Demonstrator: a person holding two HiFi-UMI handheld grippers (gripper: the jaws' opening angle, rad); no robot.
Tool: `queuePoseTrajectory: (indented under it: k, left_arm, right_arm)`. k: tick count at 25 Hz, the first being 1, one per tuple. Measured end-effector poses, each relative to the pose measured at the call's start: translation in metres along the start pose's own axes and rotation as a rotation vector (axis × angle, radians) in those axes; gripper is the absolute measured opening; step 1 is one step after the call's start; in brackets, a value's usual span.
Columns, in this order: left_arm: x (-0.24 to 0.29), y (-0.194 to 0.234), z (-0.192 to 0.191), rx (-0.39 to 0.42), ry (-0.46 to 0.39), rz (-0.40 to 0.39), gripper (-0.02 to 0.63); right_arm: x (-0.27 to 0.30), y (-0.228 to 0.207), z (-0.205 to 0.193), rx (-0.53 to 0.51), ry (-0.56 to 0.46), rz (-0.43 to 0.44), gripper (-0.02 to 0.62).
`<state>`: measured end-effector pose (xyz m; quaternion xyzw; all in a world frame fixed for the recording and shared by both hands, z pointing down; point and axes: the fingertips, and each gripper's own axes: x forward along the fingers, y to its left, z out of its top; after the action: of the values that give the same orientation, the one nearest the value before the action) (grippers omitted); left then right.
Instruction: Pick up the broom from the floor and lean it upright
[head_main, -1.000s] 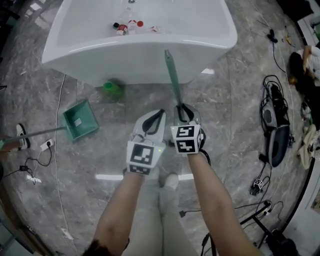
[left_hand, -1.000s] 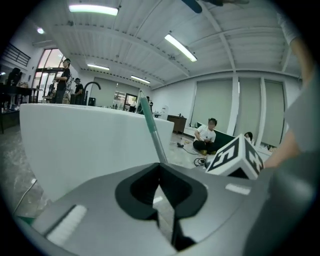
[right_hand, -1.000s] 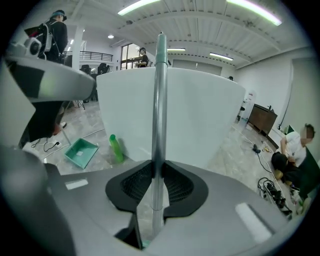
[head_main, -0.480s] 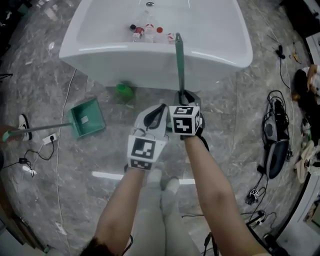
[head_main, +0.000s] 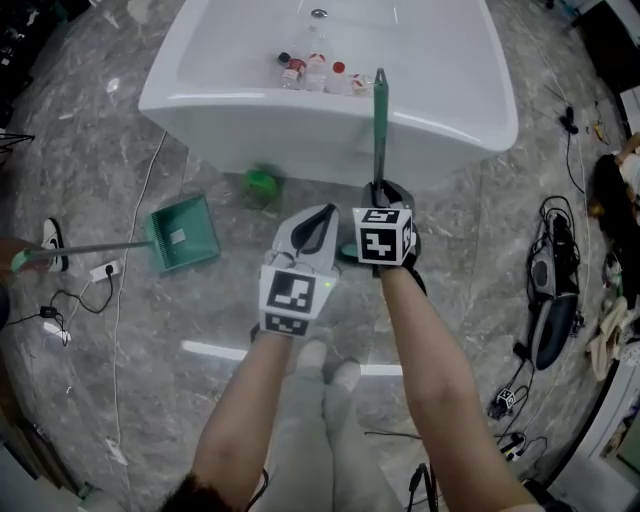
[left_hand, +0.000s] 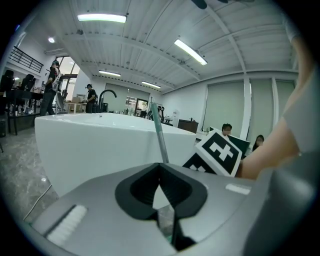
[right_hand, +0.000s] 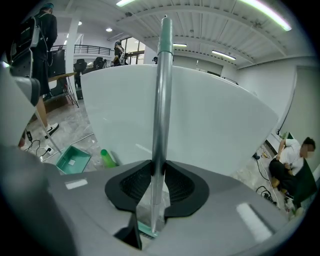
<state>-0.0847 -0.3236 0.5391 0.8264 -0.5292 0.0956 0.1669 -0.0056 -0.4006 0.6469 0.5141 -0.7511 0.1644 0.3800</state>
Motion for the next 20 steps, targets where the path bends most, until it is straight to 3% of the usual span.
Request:
queuePoseTrajectory:
  k: [11,20]
  left_arm:
    - [-0.005,-0.002,0.003,0.012,-0.002,0.001,-0.002]
    - [-0.009,-0.028,0.023,0.032,0.007,-0.023,-0.002]
  right_arm:
    - [-0.006,0.002,0.003,-0.029,-0.032,0.047,0.1]
    - [-0.061,-0.009,0.011,-0.024,-0.08,0.069,0.073]
